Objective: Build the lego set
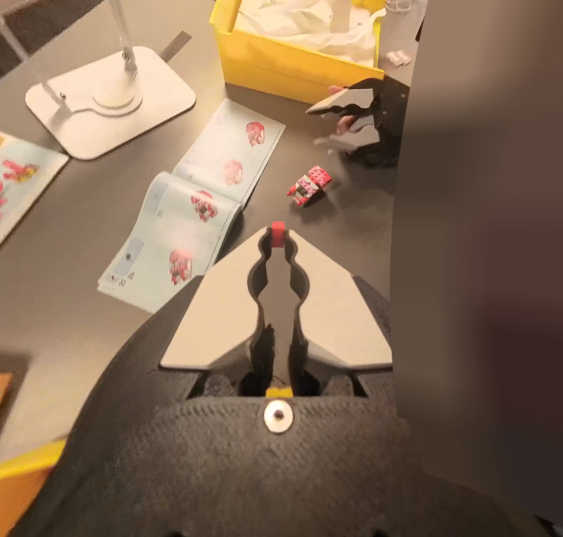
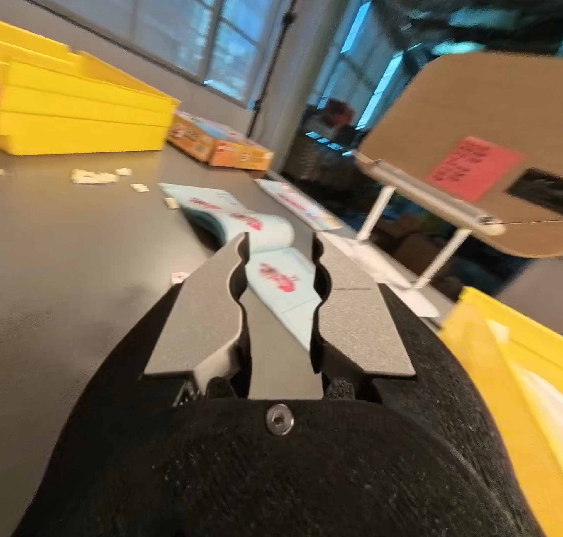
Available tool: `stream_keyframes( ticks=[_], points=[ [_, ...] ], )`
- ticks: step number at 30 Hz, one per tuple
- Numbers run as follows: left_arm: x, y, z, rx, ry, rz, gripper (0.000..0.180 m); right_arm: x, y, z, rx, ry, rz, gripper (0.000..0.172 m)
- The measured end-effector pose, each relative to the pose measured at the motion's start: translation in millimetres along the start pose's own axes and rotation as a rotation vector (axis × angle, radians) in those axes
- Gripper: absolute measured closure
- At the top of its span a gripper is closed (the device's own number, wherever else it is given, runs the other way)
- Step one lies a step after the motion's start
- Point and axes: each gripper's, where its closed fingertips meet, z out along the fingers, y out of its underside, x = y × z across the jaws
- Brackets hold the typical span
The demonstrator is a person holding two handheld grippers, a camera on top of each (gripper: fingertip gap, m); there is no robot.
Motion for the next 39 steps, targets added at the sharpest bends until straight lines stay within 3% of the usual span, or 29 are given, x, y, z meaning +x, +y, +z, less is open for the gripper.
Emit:
stream_keyframes(
  ticks=[1,6,9,13,22,26,29,33,36,39],
  points=[
    [6.0,-4.4,13.2,-0.002,-0.003,0.036,0.174,-10.8,2.0,-0.3,-0.033,-0.087,0.033,0.124],
    [33.5,-11.8,81.2,-0.018,0.083,0.147,0.174,-52.1,24.4,-11.2,-0.281,-0.416,0.224,0.105],
    [42.0,-6.1,119.8,-0.078,0.137,0.218,0.174,-62.0,46.1,-17.2,-0.421,-0.483,0.293,0.090],
    [34.2,5.9,153.0,-0.173,0.121,0.244,0.174,-63.5,61.6,-19.7,-0.506,-0.482,0.289,0.093],
    [12.4,71.5,182.3,-0.321,0.032,0.201,0.174,-64.6,75.1,-18.6,-0.584,-0.465,0.283,0.131],
    [7.9,80.2,187.4,-0.297,0.026,0.157,0.174,-84.9,65.2,-25.3,-0.555,-0.596,0.287,0.131],
    [21.5,65.7,186.2,-0.205,0.096,0.119,0.174,-113.4,49.6,-36.5,-0.488,-0.769,0.216,0.132],
    [43.9,45.8,185.4,-0.144,0.177,0.131,0.174,-136.5,42.4,-37.6,-0.472,-0.836,0.144,0.132],
    [49.0,46.7,193.5,-0.183,0.178,0.146,0.173,-135.6,39.5,-37.2,-0.466,-0.821,0.144,0.105],
    [66.1,40.5,195.6,-0.175,0.237,0.101,0.174,-122.4,33.6,-38.5,-0.445,-0.796,0.206,0.102]
  ],
)
